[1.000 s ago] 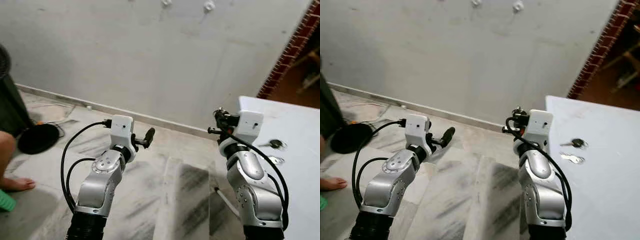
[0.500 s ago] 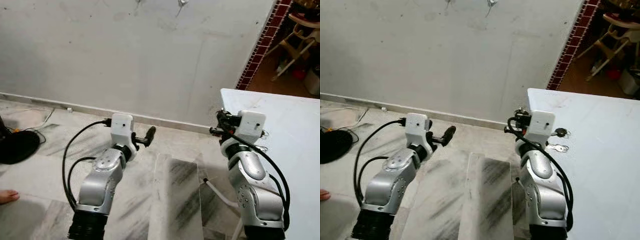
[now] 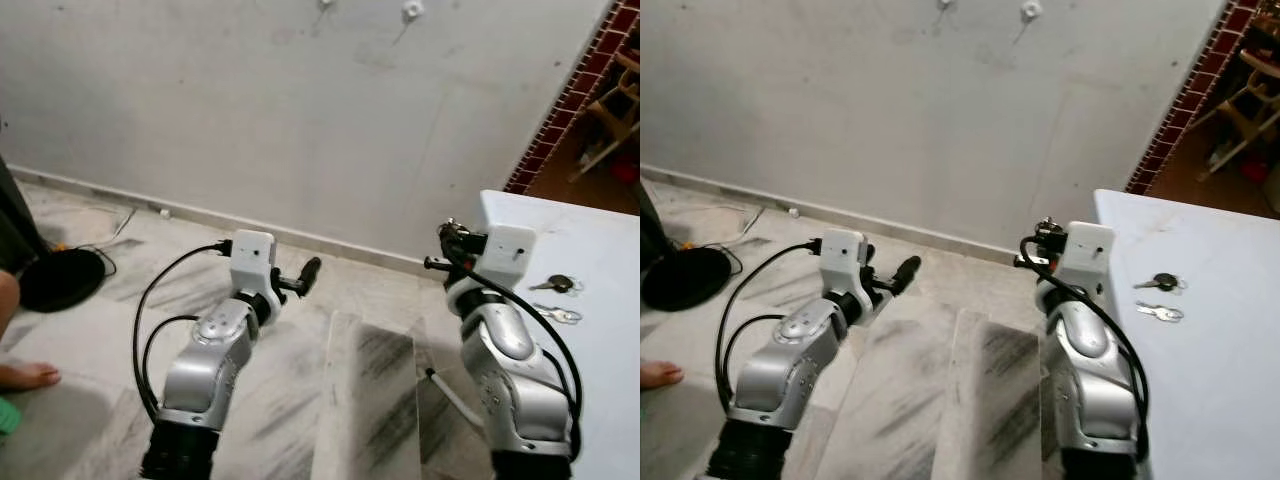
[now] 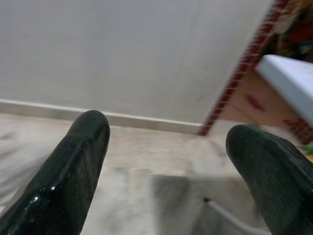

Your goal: Hang keys on a hook

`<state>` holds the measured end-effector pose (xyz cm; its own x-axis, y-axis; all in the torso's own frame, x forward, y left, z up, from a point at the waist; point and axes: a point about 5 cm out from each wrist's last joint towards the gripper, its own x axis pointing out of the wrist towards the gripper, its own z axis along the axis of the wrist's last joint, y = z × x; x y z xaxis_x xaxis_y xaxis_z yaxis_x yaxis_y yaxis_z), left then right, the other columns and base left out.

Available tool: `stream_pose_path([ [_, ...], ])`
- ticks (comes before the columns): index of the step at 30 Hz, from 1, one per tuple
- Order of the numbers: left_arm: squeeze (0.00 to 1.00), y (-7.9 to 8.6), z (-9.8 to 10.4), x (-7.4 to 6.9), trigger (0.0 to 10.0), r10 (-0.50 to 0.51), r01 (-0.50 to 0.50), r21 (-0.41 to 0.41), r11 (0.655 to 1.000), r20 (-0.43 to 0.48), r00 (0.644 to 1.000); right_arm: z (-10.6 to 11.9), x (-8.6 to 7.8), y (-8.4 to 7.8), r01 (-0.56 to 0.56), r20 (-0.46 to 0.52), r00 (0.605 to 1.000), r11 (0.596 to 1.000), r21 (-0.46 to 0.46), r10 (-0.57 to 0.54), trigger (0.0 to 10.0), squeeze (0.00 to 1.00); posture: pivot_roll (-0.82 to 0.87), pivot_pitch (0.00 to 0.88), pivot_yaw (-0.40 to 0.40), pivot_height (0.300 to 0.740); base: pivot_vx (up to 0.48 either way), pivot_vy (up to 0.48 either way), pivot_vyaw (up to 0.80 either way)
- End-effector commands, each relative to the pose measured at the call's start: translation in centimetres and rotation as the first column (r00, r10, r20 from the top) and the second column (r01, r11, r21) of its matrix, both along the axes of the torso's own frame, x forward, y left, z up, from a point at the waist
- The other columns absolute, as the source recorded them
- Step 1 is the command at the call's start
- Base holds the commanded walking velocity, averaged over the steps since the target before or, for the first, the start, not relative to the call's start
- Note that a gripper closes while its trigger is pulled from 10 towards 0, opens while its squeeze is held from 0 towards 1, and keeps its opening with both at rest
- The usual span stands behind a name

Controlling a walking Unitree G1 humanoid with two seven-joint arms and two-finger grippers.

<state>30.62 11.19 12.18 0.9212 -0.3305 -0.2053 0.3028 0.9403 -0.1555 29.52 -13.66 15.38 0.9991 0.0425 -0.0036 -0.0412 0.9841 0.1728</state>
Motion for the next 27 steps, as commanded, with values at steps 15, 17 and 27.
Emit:
stream_pose_path([
  [15,0.0,-1.2,1.3,0.5,10.0,-0.044,0.046,-0.024,0.999,0.055,0.998,0.2,0.1,-1.4,0.046,0.012,0.999,0.999,-0.023,-0.045,10.0,0.0,0.09,0.0,-0.089,0.74,0.0,0.224,0.0],
  [17,0.0,-1.1,1.4,0.5,10.0,-0.041,0.043,-0.039,0.998,0.057,0.998,0.2,0.1,-1.4,0.046,0.014,0.999,0.999,-0.022,-0.046,10.0,0.0,0.09,0.0,-0.089,0.74,0.0,0.0,0.0],
  [27,0.0,-1.0,1.8,0.6,10.0,-0.048,0.053,-0.062,0.997,0.084,0.995,0.2,0.2,-1.0,0.033,0.02,0.999,0.999,-0.023,-0.032,10.0,0.0,0.11,0.0,-0.092,0.74,0.124,0.0,0.0],
])
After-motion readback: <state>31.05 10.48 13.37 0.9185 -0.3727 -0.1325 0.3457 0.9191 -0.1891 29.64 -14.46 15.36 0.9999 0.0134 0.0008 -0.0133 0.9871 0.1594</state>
